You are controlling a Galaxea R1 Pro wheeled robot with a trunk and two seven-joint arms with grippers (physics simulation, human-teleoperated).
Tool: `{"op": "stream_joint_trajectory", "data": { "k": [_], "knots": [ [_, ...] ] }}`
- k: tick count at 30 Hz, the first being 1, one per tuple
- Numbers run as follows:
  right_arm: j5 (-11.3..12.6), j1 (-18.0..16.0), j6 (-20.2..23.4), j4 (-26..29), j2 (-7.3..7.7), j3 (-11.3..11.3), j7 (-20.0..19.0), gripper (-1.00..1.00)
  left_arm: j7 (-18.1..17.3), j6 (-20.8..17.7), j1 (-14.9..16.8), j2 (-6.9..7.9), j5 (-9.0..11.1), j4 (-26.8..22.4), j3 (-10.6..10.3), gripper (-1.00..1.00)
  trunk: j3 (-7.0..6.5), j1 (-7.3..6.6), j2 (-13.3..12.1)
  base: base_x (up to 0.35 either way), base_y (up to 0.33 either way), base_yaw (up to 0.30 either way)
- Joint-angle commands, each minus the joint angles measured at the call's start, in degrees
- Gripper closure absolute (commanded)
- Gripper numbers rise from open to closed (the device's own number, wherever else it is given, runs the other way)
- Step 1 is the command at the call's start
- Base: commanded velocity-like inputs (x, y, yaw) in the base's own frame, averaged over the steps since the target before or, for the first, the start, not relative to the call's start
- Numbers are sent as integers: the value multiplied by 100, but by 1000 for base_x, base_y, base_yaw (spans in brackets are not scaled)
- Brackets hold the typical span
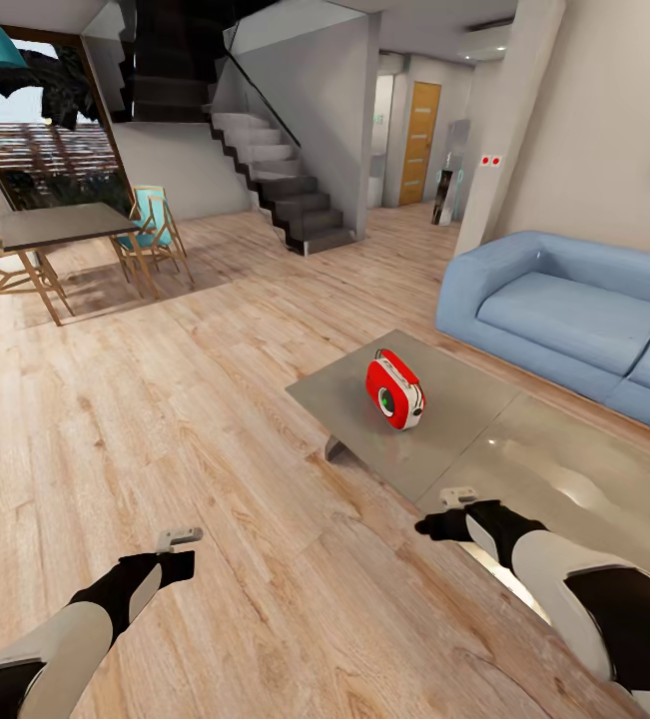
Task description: Turn on the radio receiver that's on the table in the living room.
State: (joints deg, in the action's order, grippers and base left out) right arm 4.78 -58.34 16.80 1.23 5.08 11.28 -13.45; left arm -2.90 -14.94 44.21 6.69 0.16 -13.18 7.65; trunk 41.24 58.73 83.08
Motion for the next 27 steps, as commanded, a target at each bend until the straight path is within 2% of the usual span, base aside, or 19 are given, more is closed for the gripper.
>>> {"op": "stream_joint_trajectory", "data": {
  "k": [1, 27],
  "knots": [
    [-1, 9, 0, 0, -28, -1, 0, -100, 0, 0, 0, 0, 0, 0, 0, 100, 0, 0, 0, 0, 0, 0],
    [-3, 33, 14, 0, -396, 6, 42, -100, 0, 0, 0, -15, 1, 0, 0, 100, 0, 0, 0, 0, 0, 0]
  ]
}}
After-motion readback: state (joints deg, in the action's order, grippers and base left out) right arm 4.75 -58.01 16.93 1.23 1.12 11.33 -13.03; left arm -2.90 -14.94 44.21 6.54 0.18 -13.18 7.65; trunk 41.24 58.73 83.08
